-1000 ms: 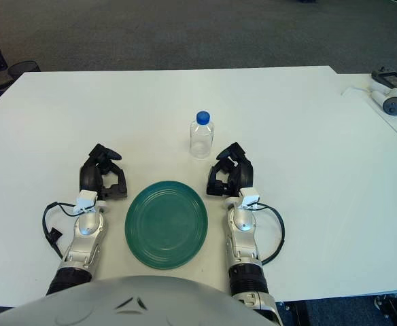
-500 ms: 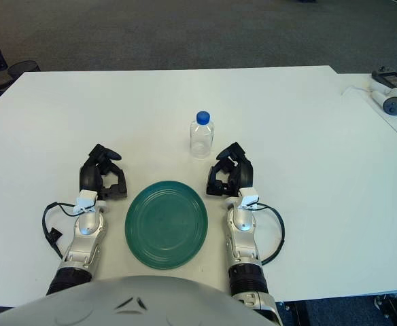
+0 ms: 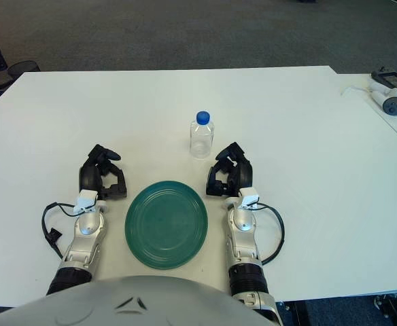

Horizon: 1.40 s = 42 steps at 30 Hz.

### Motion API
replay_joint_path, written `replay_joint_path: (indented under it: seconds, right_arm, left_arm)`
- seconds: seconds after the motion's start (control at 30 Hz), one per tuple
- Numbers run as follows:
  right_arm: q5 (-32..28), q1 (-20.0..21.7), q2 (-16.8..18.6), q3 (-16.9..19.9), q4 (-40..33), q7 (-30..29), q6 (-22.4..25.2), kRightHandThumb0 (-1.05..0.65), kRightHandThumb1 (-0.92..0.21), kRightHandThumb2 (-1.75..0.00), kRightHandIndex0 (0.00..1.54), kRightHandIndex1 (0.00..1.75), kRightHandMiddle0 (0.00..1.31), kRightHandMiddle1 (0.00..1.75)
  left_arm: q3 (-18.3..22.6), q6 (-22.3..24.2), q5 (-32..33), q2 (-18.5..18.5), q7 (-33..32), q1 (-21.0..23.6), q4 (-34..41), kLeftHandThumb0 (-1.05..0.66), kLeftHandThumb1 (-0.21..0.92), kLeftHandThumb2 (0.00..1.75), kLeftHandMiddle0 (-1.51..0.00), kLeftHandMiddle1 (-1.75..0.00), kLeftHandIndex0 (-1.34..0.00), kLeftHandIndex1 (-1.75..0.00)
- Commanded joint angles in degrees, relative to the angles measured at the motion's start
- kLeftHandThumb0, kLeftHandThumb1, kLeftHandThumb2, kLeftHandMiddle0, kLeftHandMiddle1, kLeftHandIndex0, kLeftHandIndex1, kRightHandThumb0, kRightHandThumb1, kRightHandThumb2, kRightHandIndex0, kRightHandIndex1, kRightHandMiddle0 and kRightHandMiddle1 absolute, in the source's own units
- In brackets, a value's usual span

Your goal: Put the bottle into the plate.

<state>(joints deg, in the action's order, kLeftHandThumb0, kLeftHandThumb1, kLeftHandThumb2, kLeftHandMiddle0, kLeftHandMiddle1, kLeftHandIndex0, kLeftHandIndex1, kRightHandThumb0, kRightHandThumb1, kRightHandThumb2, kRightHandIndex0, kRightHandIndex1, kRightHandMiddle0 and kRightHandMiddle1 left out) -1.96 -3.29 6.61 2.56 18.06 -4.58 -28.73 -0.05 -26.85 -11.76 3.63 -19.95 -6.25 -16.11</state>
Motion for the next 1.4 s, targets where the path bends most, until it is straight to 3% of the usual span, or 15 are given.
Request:
replay_joint_path:
  seconds: [0.0,0.13,0.17,0.2,0.23,0.27,0.3,0.33,0.4,0.5,0.57,0.7,0.9,1.17,1.37]
  right_arm:
    - [-0.1,-1.7,0.6,0.7,5.5,-0.7,-0.2,0.00,-0.06,-1.59,0.83,1.67,0.57,1.75]
    - [2.2,-1.5,0.1,0.4,6.1,-2.0,-0.1,0.00,-0.36,-1.26,0.59,1.73,0.37,1.71]
    - [2.8,-1.6,-0.1,0.1,6.0,-2.1,0.0,-0.13,-0.52,-1.05,0.38,1.63,0.33,1.72]
    - [3.4,-1.8,-0.4,-0.3,5.9,-1.9,0.2,-0.18,-0.58,-0.97,0.30,1.59,0.31,1.73]
    - [3.8,-1.9,-0.7,-0.5,5.9,-1.8,0.3,-0.30,-0.50,-0.93,0.15,1.34,0.16,1.49]
    - [4.1,-2.0,-1.0,-0.9,5.6,-1.2,0.6,-0.32,-0.48,-0.93,0.12,1.29,0.13,1.43]
    - [4.3,-2.2,-1.2,-1.1,5.5,-0.9,0.8,-0.37,-0.45,-0.93,0.08,1.05,0.08,1.21]
    - [4.6,-2.3,-1.6,-1.4,5.2,-0.6,1.2,-0.38,-0.43,-0.93,0.06,0.97,0.06,1.12]
    - [5.5,-2.6,-2.1,-1.8,4.9,-0.6,1.6,-0.46,-0.41,-0.91,0.02,0.58,0.03,0.74]
    - [6.8,-2.9,-2.7,-2.2,4.7,-1.1,1.9,-0.61,-0.46,-0.81,0.01,0.26,0.01,0.39]
    - [7.8,-3.0,-3.2,-2.5,4.7,-1.5,2.1,-0.69,-0.50,-0.75,0.00,0.14,0.00,0.25]
    - [9.0,-3.0,-4.3,-3.1,5.3,-1.6,2.0,-0.84,-0.57,-0.62,0.00,0.03,0.00,0.06]
    - [8.9,-2.7,-5.0,-3.5,6.0,-1.6,1.6,-0.92,-0.64,-0.51,0.00,0.00,0.00,0.01]
    - [7.3,-2.5,-4.0,-2.4,6.2,-3.0,-0.2,-0.88,-0.64,-0.48,0.00,0.00,0.00,0.00]
    - [5.9,-2.3,-3.0,-1.5,6.0,-3.9,-0.7,-0.77,-0.56,-0.61,0.01,0.00,0.00,0.02]
  left_arm:
    - [0.1,0.3,-1.2,-0.4,-0.9,-2.0,-3.2,0.00,-0.06,1.75,-0.87,-1.75,-0.69,-1.75]
    - [0.1,0.5,-1.2,-0.3,-1.0,-2.0,-3.0,0.00,-0.06,1.75,-0.87,-1.75,-0.69,-1.75]
    - [0.1,0.6,-1.2,-0.3,-1.0,-2.0,-2.9,0.00,-0.06,1.75,-0.87,-1.75,-0.69,-1.75]
    - [0.1,0.5,-1.2,-0.3,-1.1,-2.0,-2.8,0.00,-0.06,1.75,-0.87,-1.75,-0.69,-1.75]
    - [0.1,0.5,-1.2,-0.3,-1.1,-1.9,-2.9,0.00,-0.06,1.75,-0.87,-1.75,-0.69,-1.75]
    - [0.1,0.4,-1.2,-0.3,-1.2,-1.9,-3.0,0.00,-0.06,1.75,-0.87,-1.75,-0.69,-1.75]
    - [0.1,0.3,-1.2,-0.3,-1.2,-1.9,-3.1,0.00,-0.06,1.75,-0.87,-1.75,-0.69,-1.75]
    - [0.1,0.2,-1.0,-0.4,-1.0,-1.8,-3.2,0.00,-0.06,1.75,-0.87,-1.75,-0.69,-1.75]
    - [0.1,0.0,-0.7,-0.5,-0.7,-1.8,-3.3,0.00,-0.06,1.75,-0.87,-1.75,-0.69,-1.75]
    - [0.1,-0.1,-0.5,-0.5,-0.4,-1.7,-3.4,0.00,-0.06,1.75,-0.87,-1.75,-0.69,-1.75]
    - [0.1,0.0,-0.4,-0.5,-0.4,-1.7,-3.2,0.00,-0.06,1.75,-0.87,-1.75,-0.70,-1.74]
    - [0.1,0.8,-0.5,-0.4,-0.4,-1.7,-2.8,0.00,-0.07,1.75,-0.87,-1.75,-0.71,-1.73]
    - [0.1,0.8,0.1,-0.4,0.2,-1.8,-2.7,0.00,-0.07,1.75,-0.87,-1.75,-0.70,-1.74]
    - [0.3,-0.1,0.3,-0.2,0.1,-1.9,-2.9,0.00,-0.06,1.75,-0.87,-1.75,-0.70,-1.74]
    - [0.3,0.3,-0.3,-0.5,-0.2,-1.8,-3.0,0.00,-0.06,1.75,-0.87,-1.74,-0.69,-1.75]
